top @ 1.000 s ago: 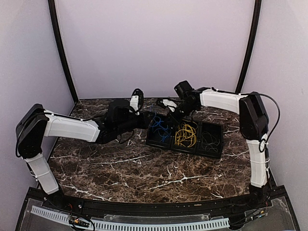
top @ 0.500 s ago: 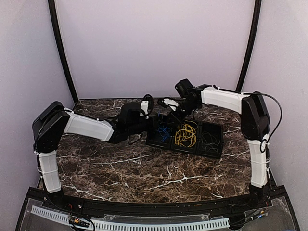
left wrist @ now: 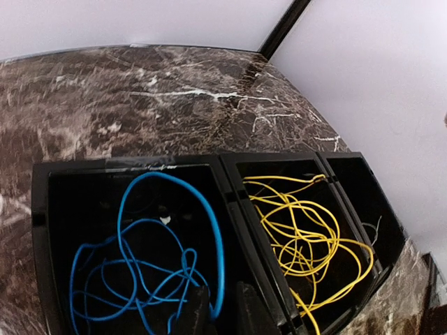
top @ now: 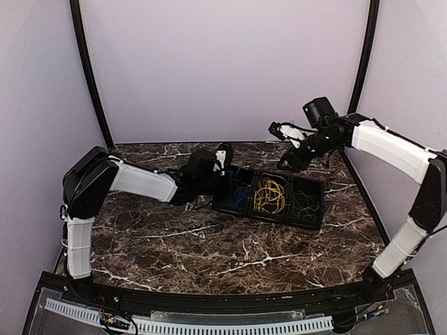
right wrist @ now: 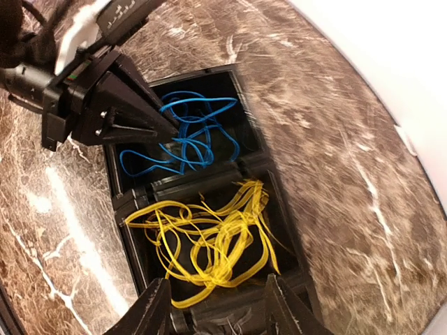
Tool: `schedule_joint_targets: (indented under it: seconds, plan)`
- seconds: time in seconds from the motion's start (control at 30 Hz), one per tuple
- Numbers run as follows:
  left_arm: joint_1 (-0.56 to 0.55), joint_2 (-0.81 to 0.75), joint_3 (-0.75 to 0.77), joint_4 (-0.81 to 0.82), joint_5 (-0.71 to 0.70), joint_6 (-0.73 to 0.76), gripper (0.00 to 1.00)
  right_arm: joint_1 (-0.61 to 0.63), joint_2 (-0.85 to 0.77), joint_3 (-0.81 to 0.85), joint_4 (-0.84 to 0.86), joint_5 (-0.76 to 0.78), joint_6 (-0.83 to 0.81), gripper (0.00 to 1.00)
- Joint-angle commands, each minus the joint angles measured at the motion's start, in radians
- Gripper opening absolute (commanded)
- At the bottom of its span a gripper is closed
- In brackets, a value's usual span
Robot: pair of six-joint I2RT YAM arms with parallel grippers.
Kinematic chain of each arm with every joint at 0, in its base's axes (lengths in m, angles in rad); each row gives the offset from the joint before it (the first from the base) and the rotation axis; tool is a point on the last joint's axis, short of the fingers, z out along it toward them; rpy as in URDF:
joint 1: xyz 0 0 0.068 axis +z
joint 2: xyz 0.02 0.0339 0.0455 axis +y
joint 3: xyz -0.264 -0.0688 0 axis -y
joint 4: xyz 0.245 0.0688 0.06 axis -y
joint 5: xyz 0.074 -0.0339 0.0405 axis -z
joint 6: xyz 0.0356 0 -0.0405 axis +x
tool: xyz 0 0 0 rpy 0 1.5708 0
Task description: Untangle the cables
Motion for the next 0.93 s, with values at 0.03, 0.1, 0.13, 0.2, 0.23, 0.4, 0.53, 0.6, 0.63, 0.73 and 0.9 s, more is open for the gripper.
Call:
schedule_joint_targets:
  seconds: [0.03, 0.1, 0.13, 0.2, 0.23, 0.4, 0.53, 0.6, 0.63, 0.73, 0.9]
  plan:
    - [0.004, -0.077, 0.022, -0.098, -0.003, 0.024, 0.25, -0.139, -0.248, -0.14, 0.172, 0.02, 0.007, 0.56]
    - [0.004, -0.119, 0.008, -0.129, -0.015, 0.034, 0.32, -0.206, -0.339, -0.204, 0.242, 0.007, 0.025, 0.64]
    - [0.004, -0.132, -0.001, -0.138, -0.02, 0.036, 0.36, -0.235, -0.375, -0.237, 0.273, 0.002, 0.038, 0.72]
    - [0.004, -0.17, -0.011, -0.177, -0.03, 0.043, 0.41, -0.285, -0.44, -0.311, 0.348, 0.011, 0.082, 0.95]
    - [0.004, -0.194, -0.014, -0.207, -0.033, 0.044, 0.43, -0.303, -0.466, -0.355, 0.386, 0.027, 0.11, 0.98]
    - [0.003, -0.283, -0.046, -0.301, -0.045, 0.079, 0.56, -0.378, -0.535, -0.492, 0.532, 0.026, 0.257, 0.98]
    - [0.004, -0.398, -0.099, -0.365, -0.105, 0.134, 0.67, -0.401, -0.566, -0.539, 0.594, 0.061, 0.379, 0.99]
    - [0.004, -0.482, -0.112, -0.413, -0.165, 0.176, 0.7, -0.407, -0.584, -0.529, 0.595, 0.072, 0.412, 0.99]
    - [0.006, -0.502, -0.113, -0.45, -0.186, 0.193, 0.72, -0.409, -0.591, -0.512, 0.588, 0.094, 0.426, 0.99]
    - [0.017, -0.606, -0.101, -0.551, -0.27, 0.258, 0.74, -0.408, -0.6, -0.445, 0.554, 0.169, 0.431, 0.99]
    - [0.078, -0.732, -0.092, -0.622, -0.357, 0.297, 0.79, -0.409, -0.599, -0.358, 0.499, 0.194, 0.403, 0.99]
